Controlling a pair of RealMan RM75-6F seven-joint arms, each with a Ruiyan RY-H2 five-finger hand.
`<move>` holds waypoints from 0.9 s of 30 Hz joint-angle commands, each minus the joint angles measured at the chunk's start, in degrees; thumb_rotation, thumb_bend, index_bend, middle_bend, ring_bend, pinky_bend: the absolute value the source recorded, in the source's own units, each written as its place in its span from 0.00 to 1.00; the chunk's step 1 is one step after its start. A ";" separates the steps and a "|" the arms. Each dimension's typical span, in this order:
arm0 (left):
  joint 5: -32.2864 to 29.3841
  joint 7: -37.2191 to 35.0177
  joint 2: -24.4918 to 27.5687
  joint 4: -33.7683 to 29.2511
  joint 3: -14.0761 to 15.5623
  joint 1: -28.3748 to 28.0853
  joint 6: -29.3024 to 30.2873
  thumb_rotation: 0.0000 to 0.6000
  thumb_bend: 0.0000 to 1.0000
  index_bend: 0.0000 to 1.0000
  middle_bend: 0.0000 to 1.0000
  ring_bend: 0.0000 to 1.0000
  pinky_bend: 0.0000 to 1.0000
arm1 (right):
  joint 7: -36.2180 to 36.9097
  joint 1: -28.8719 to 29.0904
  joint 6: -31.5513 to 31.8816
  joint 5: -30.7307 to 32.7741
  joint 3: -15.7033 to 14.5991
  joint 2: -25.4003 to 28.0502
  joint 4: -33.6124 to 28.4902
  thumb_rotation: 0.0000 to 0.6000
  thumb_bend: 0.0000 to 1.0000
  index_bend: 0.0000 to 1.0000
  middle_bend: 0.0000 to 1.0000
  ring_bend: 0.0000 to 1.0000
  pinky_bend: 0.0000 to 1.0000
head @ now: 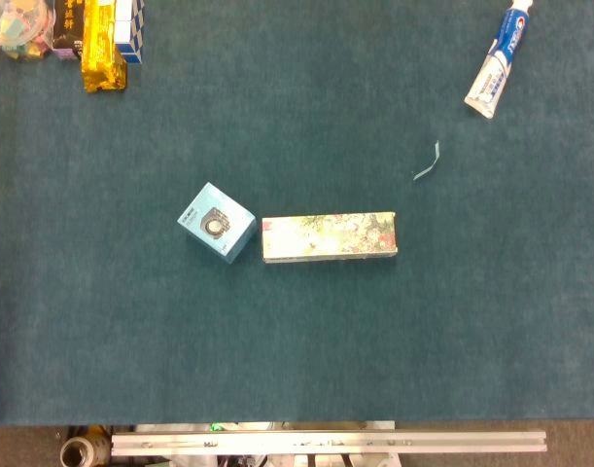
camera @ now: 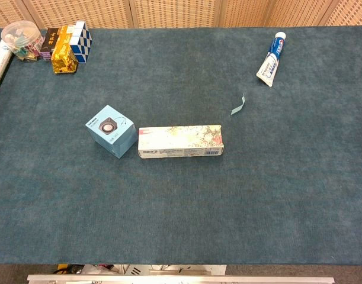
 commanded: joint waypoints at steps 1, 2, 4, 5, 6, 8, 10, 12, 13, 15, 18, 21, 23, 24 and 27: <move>-0.20 0.09 -0.15 0.01 -0.12 -0.20 -0.27 1.00 0.35 0.13 0.36 0.39 0.39 | -0.08 0.11 -0.16 -0.14 -0.03 -0.05 0.01 1.00 0.23 0.47 0.52 0.60 0.74; -0.27 0.17 -0.18 0.01 -0.15 -0.24 -0.33 1.00 0.35 0.13 0.36 0.39 0.39 | -0.08 0.16 -0.16 -0.27 -0.02 -0.06 -0.02 1.00 0.23 0.47 0.52 0.60 0.74; -0.37 0.26 -0.18 -0.01 -0.14 -0.23 -0.35 1.00 0.35 0.13 0.36 0.39 0.39 | 0.15 0.30 0.03 -0.58 0.14 -0.10 -0.07 1.00 0.23 0.47 0.52 0.60 0.74; -0.40 0.26 -0.16 -0.03 -0.13 -0.19 -0.32 1.00 0.34 0.13 0.36 0.38 0.39 | 0.32 0.37 0.14 -0.73 0.23 -0.10 -0.06 1.00 0.23 0.47 0.52 0.60 0.74; -0.44 0.20 -0.11 -0.04 -0.12 -0.13 -0.26 1.00 0.35 0.13 0.36 0.38 0.39 | 0.54 0.47 0.28 -0.97 0.34 -0.11 -0.05 1.00 0.23 0.47 0.52 0.60 0.74; -0.50 0.13 0.01 -0.15 -0.10 -0.05 -0.18 1.00 0.35 0.13 0.36 0.38 0.39 | 0.71 0.74 0.23 -1.29 0.49 -0.07 -0.08 1.00 0.23 0.47 0.52 0.60 0.74; -0.73 0.04 0.11 -0.11 -0.08 0.04 -0.23 1.00 0.35 0.13 0.36 0.38 0.39 | 0.75 1.30 -0.37 -1.66 0.58 0.18 -0.30 1.00 0.23 0.47 0.52 0.60 0.74; -0.63 0.16 0.18 -0.06 0.14 0.16 -0.25 1.00 0.35 0.13 0.36 0.38 0.39 | 0.73 2.19 -1.46 -1.78 0.88 0.62 -0.89 1.00 0.23 0.47 0.52 0.60 0.74; -0.54 0.16 0.17 -0.02 0.22 0.20 -0.23 1.00 0.35 0.13 0.36 0.38 0.39 | 0.59 2.67 -1.91 -1.88 1.10 0.77 -1.13 1.00 0.23 0.47 0.52 0.60 0.74; -0.54 0.03 0.14 0.13 0.31 0.23 -0.31 1.00 0.35 0.13 0.36 0.39 0.39 | -0.10 3.73 -2.91 -2.08 1.58 0.96 -1.55 1.00 0.23 0.47 0.52 0.60 0.74; -0.64 -0.44 0.04 0.53 0.30 0.31 -0.28 1.00 0.35 0.13 0.36 0.39 0.39 | -1.65 5.91 -5.43 -1.64 2.56 1.00 -2.23 1.00 0.23 0.47 0.55 0.63 0.78; -0.57 -0.78 0.11 0.87 0.33 0.37 -0.24 1.00 0.35 0.13 0.36 0.39 0.39 | -3.31 8.96 -9.45 0.13 3.93 0.53 -2.65 1.00 0.23 0.47 0.67 0.75 0.94; -0.40 -0.98 0.18 1.08 0.43 0.49 -0.09 1.00 0.35 0.13 0.36 0.38 0.39 | -4.22 10.84 -12.16 1.37 4.58 0.05 -2.55 1.00 0.23 0.47 0.78 0.86 1.00; -0.38 -1.13 0.21 1.20 0.48 0.59 -0.01 1.00 0.35 0.13 0.36 0.38 0.39 | -4.80 12.14 -14.28 2.41 4.91 -0.26 -2.50 1.00 0.23 0.47 0.82 0.89 1.00; -0.49 -1.59 0.16 1.56 0.63 0.83 0.04 1.00 0.35 0.13 0.36 0.38 0.39 | -6.34 15.21 -18.66 4.58 5.67 -1.86 -1.76 1.00 0.24 0.47 0.93 0.99 1.00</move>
